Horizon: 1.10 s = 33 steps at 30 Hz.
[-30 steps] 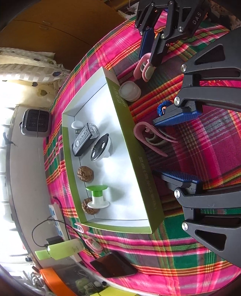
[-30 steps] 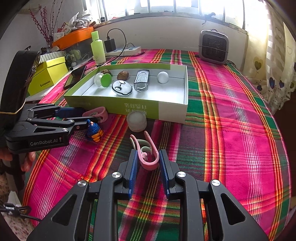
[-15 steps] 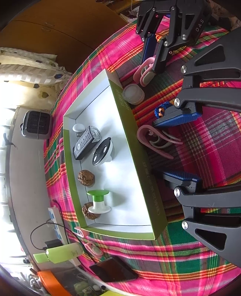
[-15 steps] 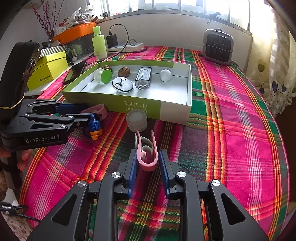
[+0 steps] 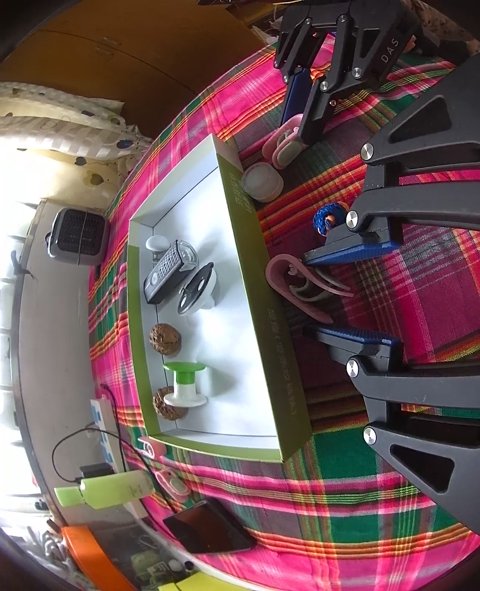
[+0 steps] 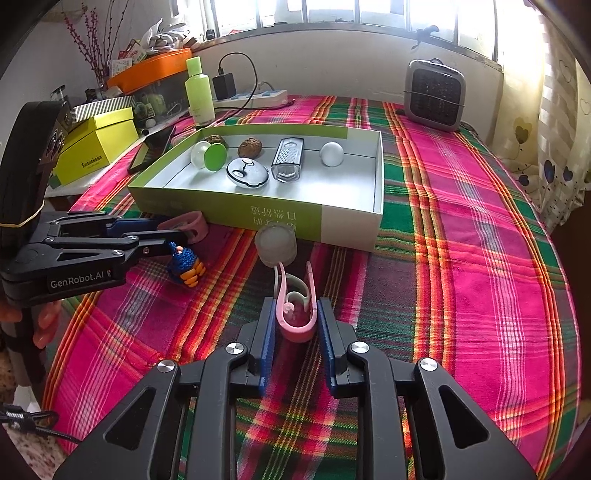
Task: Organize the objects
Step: 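Lift both pink clips with both tools toward the green box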
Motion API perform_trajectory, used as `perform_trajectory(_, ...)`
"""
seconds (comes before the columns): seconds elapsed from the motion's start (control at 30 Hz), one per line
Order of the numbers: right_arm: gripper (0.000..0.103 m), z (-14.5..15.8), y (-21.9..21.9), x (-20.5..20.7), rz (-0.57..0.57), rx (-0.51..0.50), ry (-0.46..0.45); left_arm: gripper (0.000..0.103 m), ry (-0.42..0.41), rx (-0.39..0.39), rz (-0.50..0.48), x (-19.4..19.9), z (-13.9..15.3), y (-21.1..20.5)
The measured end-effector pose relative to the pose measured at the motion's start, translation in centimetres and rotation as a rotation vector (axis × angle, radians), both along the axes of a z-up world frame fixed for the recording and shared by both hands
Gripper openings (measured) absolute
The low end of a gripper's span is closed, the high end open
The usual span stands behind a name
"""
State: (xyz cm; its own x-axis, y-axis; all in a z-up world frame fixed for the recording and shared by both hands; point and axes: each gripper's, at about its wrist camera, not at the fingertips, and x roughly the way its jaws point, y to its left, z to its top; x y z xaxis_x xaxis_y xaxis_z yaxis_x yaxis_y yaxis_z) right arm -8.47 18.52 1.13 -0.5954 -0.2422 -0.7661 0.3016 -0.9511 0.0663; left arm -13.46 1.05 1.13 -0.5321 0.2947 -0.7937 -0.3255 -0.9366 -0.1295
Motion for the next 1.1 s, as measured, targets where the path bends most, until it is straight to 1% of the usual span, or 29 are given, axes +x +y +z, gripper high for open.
perform_trajectory(0.23, 0.023, 0.1, -0.2, 0.3, 0.005, -0.002, 0.000, 0.029, -0.005, 0.007, 0.042, 1.3, 0.0, -1.1)
perform_trajectory(0.43, 0.023, 0.1, -0.4, 0.9, 0.009, -0.005, -0.001, 0.029, -0.009, 0.014, 0.057, 2.7, 0.0, -1.7)
perform_trajectory(0.63, 0.023, 0.0, -0.2, 1.6, -0.001, 0.002, -0.001, 0.029, -0.014, 0.015, 0.046, 3.6, 0.0, -1.5)
perform_trajectory(0.87, 0.023, 0.0, 0.9, 1.6, -0.036, 0.006, -0.006, 0.030, -0.010, 0.000, 0.003, 3.9, 0.1, -0.9)
perform_trajectory(0.93, 0.023, -0.1, 0.9, 1.5, -0.041, 0.009, -0.008, 0.034, -0.010, 0.007, -0.002, 3.7, 0.2, -1.1)
perform_trajectory(1.0, 0.023, -0.2, 0.8, 1.4, -0.037, 0.016, -0.008, 0.043, -0.006, 0.006, -0.003, 3.5, 0.3, -1.1)
perform_trajectory(1.07, 0.028, -0.2, 0.7, 1.4, -0.030, 0.019, -0.007, 0.047, -0.008, 0.002, -0.016, 3.2, 0.2, -1.0)
perform_trajectory(1.1, 0.033, -0.2, 0.7, 1.3, -0.027, 0.016, -0.007, 0.047, -0.014, -0.004, -0.019, 3.1, 0.0, -0.9)
